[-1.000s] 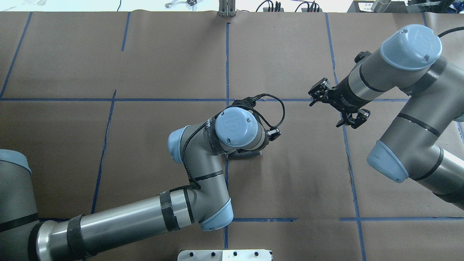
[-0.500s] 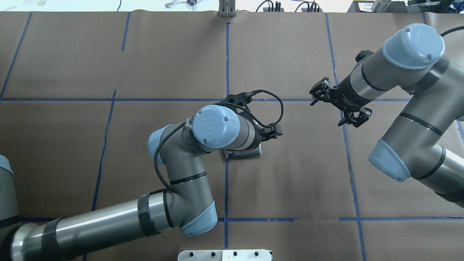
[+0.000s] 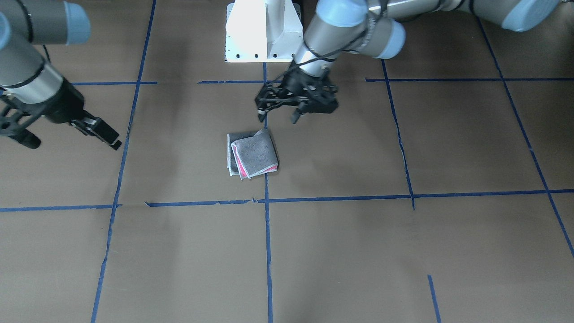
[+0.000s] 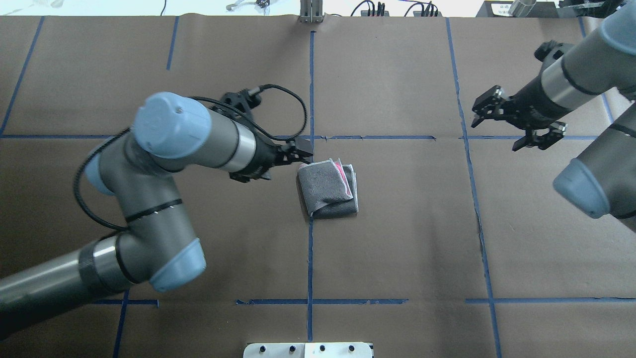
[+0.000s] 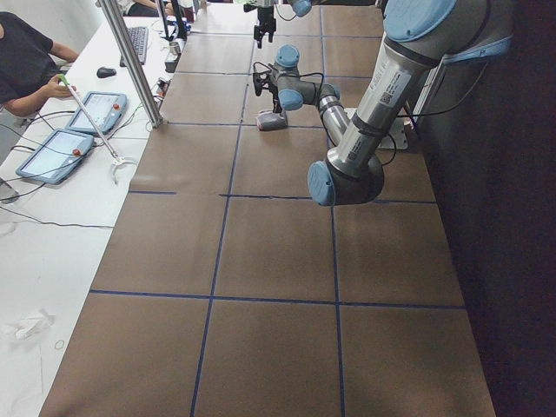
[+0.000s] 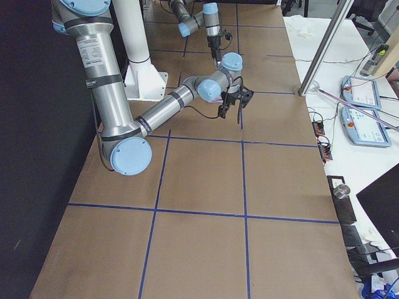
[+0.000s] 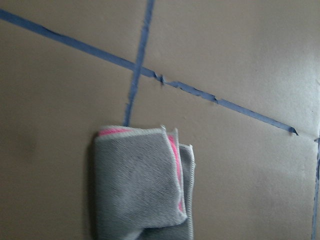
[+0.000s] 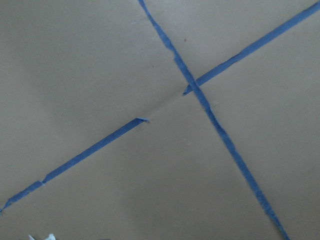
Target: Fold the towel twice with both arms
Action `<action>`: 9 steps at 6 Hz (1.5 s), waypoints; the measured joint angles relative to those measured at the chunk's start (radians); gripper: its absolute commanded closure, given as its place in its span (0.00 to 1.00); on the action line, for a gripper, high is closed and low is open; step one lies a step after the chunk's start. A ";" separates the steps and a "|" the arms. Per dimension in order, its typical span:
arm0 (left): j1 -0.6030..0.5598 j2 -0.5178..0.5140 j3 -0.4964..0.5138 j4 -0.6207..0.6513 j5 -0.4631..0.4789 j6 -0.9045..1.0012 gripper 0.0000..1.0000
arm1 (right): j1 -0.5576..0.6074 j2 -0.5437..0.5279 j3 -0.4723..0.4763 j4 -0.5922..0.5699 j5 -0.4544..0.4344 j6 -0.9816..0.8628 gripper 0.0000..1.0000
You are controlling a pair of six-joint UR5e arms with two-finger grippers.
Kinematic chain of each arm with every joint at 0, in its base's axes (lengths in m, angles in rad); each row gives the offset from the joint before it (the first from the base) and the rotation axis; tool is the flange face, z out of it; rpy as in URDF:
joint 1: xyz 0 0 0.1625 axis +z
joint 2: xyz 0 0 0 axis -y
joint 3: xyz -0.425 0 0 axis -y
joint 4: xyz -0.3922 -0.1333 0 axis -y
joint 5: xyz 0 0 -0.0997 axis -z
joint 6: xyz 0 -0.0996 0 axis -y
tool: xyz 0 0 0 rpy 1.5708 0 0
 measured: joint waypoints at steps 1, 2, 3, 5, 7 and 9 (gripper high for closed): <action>-0.091 0.096 -0.047 0.002 -0.095 0.125 0.00 | 0.074 -0.057 -0.006 -0.002 0.027 -0.149 0.00; -0.198 0.204 -0.069 0.002 -0.194 0.287 0.00 | 0.148 -0.114 -0.022 -0.003 0.045 -0.316 0.00; -0.317 0.310 -0.075 0.001 -0.286 0.483 0.00 | 0.220 -0.160 -0.054 -0.004 0.056 -0.492 0.00; -0.525 0.469 -0.054 0.045 -0.351 0.904 0.00 | 0.371 -0.198 -0.161 -0.031 0.060 -0.874 0.00; -0.739 0.533 -0.045 0.271 -0.346 1.395 0.00 | 0.488 -0.198 -0.220 -0.134 0.058 -1.209 0.00; -0.863 0.548 -0.036 0.510 -0.353 1.646 0.00 | 0.528 -0.207 -0.223 -0.209 0.059 -1.328 0.00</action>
